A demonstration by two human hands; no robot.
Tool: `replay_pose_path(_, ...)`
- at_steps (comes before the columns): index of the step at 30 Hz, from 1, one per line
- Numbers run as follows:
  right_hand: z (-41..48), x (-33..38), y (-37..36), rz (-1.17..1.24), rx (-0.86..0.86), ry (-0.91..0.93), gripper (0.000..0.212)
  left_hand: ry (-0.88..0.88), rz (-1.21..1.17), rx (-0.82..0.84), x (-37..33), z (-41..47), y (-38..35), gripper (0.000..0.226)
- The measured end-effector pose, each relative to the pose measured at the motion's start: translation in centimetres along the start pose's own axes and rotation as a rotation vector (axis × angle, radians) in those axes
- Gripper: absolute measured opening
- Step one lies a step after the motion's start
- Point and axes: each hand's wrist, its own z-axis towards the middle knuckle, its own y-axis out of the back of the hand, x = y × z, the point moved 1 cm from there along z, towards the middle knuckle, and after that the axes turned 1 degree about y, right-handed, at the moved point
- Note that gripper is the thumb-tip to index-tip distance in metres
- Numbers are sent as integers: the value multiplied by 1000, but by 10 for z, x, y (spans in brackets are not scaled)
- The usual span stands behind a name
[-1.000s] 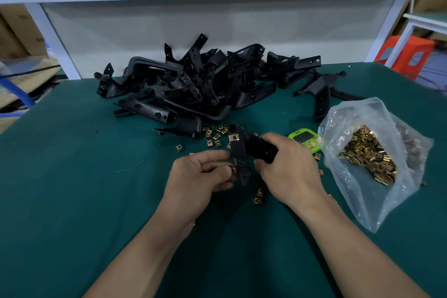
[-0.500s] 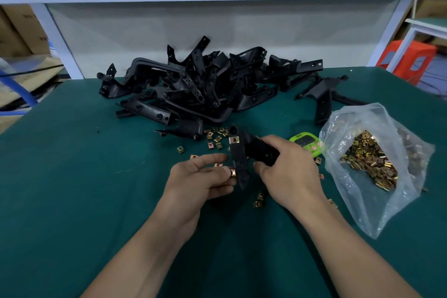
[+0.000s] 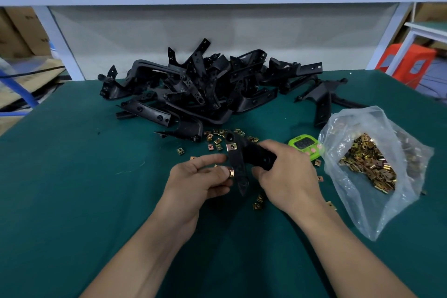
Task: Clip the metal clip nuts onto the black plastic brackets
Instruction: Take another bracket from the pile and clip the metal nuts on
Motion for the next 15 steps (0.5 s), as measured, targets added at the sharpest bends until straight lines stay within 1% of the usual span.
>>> replay_pose_path(4, -3, 4, -1, 19, 2, 8, 28, -17, -10, -24, 0, -3, -1, 21)
replay_pose_path(9, -8, 12, -3, 2, -33, 41, 27, -52, -130, -132, -4, -3, -1, 26)
replay_pose_path(11, -10, 15, -3, -23, -59, 56, 24, -59, -147, -144, -5, -3, 0, 26)
replay_pose_path(15, -12, 16, -1, -120, -128, 72, 20, -68, -50, -140, 0, -8, -5, 24)
